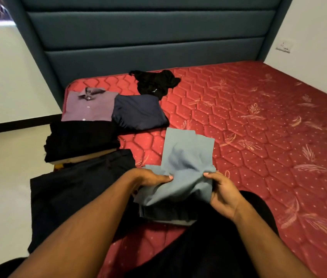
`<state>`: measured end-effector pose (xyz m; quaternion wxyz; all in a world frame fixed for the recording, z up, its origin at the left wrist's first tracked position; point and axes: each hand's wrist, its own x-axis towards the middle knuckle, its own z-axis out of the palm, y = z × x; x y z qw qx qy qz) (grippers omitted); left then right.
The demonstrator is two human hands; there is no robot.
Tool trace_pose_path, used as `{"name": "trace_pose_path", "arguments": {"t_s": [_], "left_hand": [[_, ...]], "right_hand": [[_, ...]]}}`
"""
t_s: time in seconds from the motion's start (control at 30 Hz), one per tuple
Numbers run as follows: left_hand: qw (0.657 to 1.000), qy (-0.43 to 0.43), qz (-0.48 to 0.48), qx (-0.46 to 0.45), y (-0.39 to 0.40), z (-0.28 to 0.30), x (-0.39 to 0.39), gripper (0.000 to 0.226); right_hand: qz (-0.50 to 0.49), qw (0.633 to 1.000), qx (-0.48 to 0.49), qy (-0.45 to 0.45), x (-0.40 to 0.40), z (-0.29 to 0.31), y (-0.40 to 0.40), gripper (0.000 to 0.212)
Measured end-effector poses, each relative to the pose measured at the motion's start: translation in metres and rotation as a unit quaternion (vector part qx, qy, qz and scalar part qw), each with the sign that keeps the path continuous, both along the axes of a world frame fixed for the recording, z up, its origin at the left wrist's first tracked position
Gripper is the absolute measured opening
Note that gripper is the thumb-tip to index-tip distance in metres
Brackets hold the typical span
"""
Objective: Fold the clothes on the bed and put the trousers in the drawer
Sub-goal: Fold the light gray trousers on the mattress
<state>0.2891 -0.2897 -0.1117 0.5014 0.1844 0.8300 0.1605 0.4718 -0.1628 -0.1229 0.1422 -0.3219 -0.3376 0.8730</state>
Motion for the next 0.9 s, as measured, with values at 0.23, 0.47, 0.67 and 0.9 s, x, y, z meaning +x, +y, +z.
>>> {"name": "trace_pose_path", "arguments": {"t_s": [0.23,0.47,0.67,0.9], "left_hand": [[0.93,-0.243,0.095,0.259,0.004,0.008,-0.008,0.042],[0.89,-0.216,0.131,0.379,0.029,0.052,-0.006,0.073],[0.769,-0.295,0.186,0.536,0.044,0.134,-0.03,0.054],[0.824,-0.157,0.197,0.507,0.053,0.23,-0.058,0.027]], "right_hand": [[-0.011,0.995,-0.032,0.097,-0.013,0.041,0.018,0.08],[0.073,0.988,0.031,0.136,-0.047,0.133,0.032,0.042],[0.084,0.964,0.224,0.115,-0.074,0.215,0.05,0.037],[0.001,0.945,0.314,0.092,-0.084,0.279,0.083,0.015]]}}
